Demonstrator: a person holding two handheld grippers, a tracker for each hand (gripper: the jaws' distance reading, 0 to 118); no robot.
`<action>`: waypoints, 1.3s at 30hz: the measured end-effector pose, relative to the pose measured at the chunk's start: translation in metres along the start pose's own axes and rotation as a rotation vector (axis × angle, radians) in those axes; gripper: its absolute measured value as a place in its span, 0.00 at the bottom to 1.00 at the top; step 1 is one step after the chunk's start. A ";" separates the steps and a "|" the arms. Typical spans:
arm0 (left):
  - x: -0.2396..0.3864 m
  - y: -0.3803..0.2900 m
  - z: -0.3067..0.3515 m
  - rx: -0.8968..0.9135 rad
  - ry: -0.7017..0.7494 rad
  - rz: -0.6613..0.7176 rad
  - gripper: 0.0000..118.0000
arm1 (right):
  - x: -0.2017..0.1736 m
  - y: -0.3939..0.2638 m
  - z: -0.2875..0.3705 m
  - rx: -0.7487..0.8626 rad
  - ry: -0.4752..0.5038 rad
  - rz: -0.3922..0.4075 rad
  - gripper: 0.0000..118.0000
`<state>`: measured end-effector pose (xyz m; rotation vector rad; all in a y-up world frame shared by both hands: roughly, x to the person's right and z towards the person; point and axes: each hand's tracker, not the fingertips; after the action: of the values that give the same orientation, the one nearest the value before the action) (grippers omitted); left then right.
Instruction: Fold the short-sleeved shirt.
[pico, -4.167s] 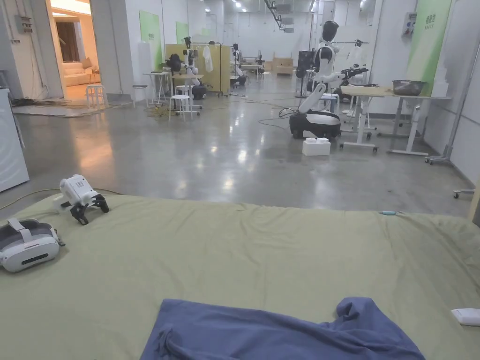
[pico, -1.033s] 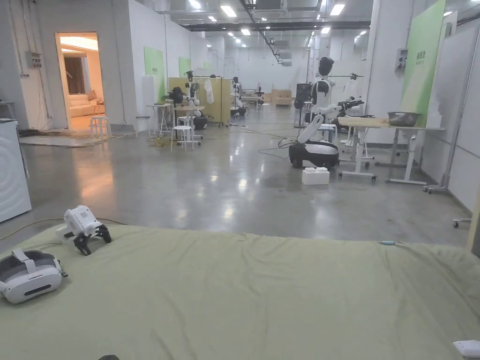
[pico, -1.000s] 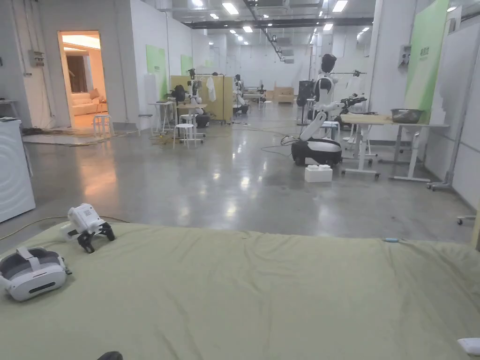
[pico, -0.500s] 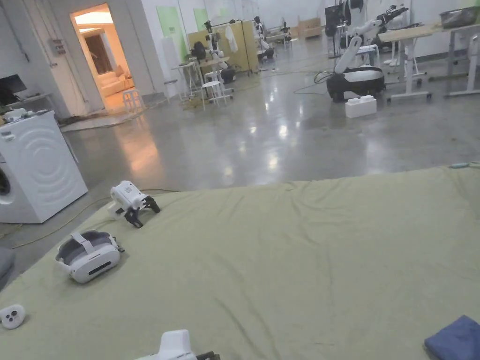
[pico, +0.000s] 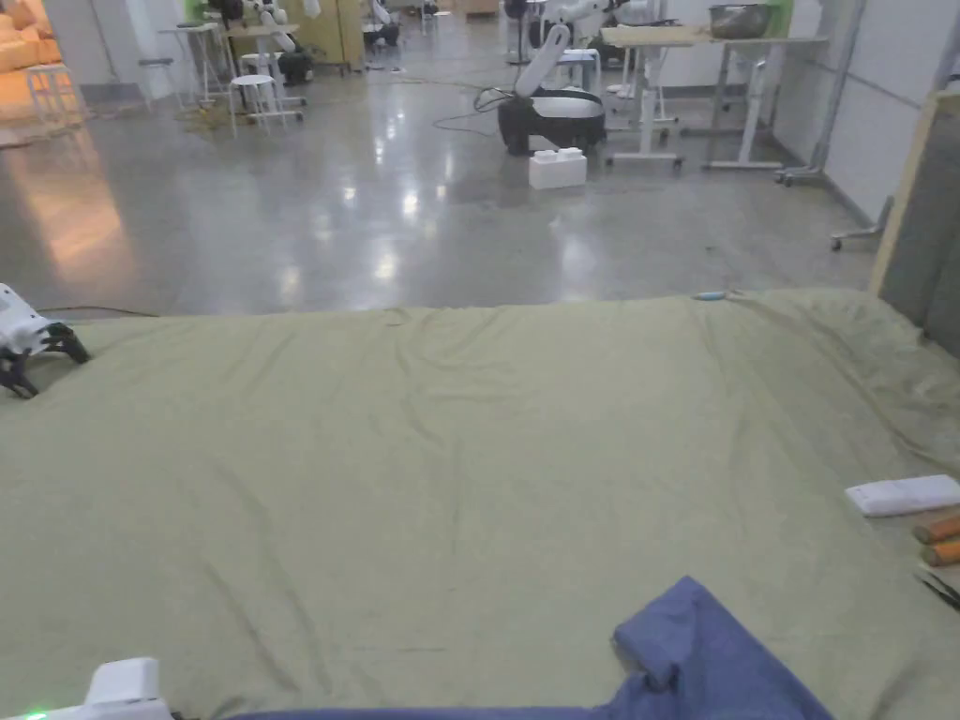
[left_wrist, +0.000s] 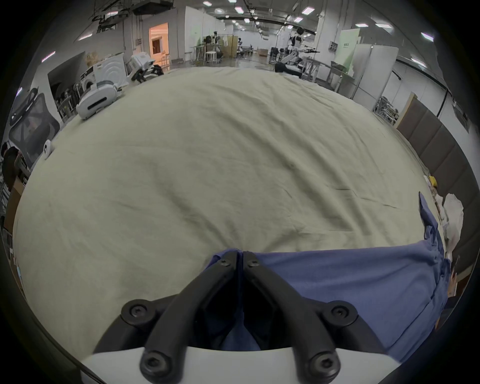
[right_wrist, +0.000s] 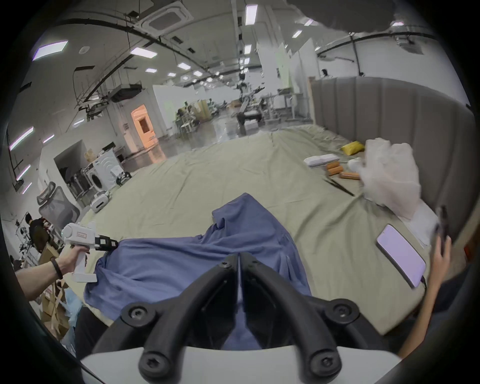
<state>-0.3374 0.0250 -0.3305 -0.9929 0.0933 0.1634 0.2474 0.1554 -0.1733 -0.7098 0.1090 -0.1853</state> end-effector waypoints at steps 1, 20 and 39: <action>0.001 0.002 -0.001 -0.015 0.004 -0.014 0.02 | 0.008 0.014 -0.026 -0.042 -0.011 -0.002 0.33; -0.019 -0.042 0.131 0.194 -0.147 -0.002 0.00 | 0.031 0.027 -0.074 -0.180 -0.126 0.094 0.00; -0.048 -0.173 0.180 0.167 0.002 -0.073 0.75 | 0.033 -0.112 0.037 -0.171 -0.249 0.076 0.58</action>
<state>-0.3531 0.0790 -0.0819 -0.8286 0.0710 0.0860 0.2713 0.0884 -0.0732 -0.8921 -0.0875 -0.0133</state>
